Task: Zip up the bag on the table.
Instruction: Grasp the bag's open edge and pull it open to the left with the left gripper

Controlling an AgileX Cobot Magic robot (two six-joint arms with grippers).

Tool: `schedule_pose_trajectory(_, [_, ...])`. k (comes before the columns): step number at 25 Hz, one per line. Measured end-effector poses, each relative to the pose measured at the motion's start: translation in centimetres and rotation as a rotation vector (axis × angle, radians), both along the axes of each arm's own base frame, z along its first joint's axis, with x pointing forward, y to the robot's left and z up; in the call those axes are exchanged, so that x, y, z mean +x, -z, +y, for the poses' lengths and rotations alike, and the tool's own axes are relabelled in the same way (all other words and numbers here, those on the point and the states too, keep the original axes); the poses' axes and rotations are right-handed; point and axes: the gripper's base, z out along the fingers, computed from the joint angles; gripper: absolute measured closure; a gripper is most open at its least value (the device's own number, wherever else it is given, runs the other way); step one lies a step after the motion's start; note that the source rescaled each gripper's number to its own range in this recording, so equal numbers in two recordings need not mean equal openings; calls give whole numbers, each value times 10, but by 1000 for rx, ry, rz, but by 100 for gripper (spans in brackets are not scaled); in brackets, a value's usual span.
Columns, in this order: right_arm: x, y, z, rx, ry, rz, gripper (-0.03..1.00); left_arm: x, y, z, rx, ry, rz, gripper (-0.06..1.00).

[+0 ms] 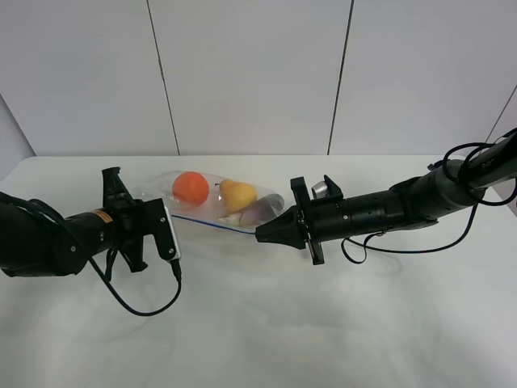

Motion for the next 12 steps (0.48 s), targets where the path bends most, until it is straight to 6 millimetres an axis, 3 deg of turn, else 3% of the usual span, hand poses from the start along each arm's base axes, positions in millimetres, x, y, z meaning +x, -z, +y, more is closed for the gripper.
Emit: schedule_pose_trajectory(12, [-1, 0, 0, -3, -5, 3, 97, 10, -3, 45, 49, -72, -44, 94])
